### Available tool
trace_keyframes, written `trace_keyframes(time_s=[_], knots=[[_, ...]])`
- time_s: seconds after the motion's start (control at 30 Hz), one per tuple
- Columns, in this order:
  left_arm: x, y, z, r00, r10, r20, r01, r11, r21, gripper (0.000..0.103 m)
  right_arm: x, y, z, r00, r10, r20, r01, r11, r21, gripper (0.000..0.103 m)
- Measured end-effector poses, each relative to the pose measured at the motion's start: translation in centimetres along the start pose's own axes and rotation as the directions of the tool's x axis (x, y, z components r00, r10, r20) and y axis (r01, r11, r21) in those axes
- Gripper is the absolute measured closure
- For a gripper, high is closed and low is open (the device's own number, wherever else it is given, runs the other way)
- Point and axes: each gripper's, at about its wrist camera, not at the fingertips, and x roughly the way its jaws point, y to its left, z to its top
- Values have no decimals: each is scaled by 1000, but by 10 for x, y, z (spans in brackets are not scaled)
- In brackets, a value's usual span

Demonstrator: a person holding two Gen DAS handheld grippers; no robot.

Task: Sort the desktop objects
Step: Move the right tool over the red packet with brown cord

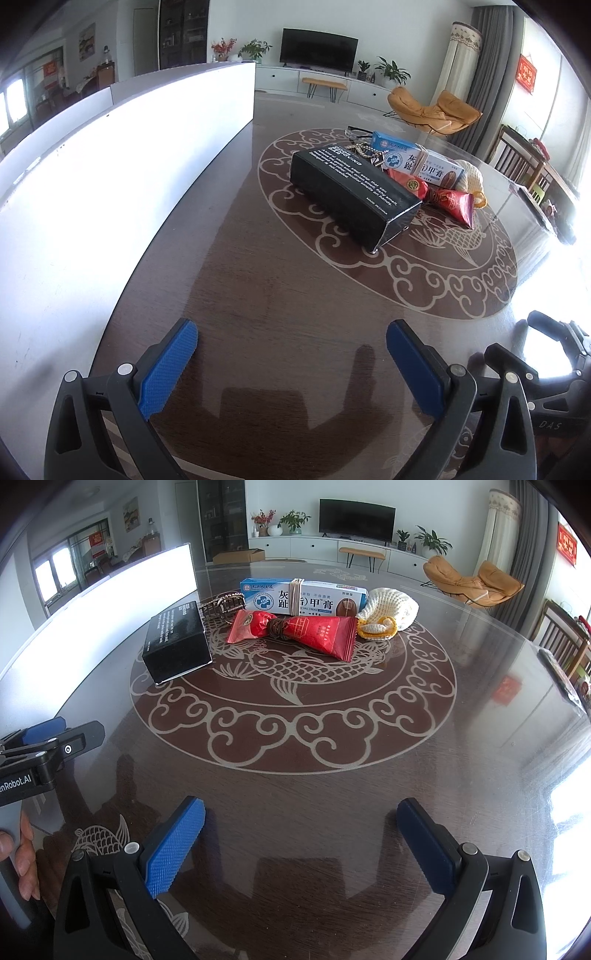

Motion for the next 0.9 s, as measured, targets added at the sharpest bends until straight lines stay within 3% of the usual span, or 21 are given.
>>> trace_keyframes(time_s=[0.2, 0.43, 0.6, 0.67, 0.73, 0.8, 0.83, 0.9], knots=[[1, -5, -1, 1000, -8, -7, 8, 999, 37, 0, 3, 1, 10, 999, 36, 8, -36, 999, -9, 0], [2, -7, -2, 1000, 15, -15, -14, 998, 55, 0, 17, 25, 116, 985, -2, 171, 25, 991, -132, 0], [1, -7, -3, 1000, 24, -17, -23, 998, 62, 0, 63, 59, 160, 995, -30, 92, 54, 960, -273, 1], [1, -7, -3, 1000, 26, -18, -24, 998, 64, 0, 65, 69, 160, 993, -22, 117, 56, 952, -301, 1], [1, -6, -3, 1000, 24, -17, -23, 998, 62, 0, 65, 79, 159, 997, 29, 77, -3, 945, -326, 1], [0, -6, -4, 1000, 25, -17, -23, 998, 63, 0, 64, 87, 153, 988, 155, 13, -141, 928, -344, 2], [0, -5, -4, 1000, 24, -17, -23, 998, 63, 0, 63, 90, 151, 977, 213, -23, -208, 915, -346, 2], [-1, -5, -4, 1000, 21, -16, -20, 998, 61, 0, 58, 85, 150, 932, 355, -70, -359, 880, -311, 3]])
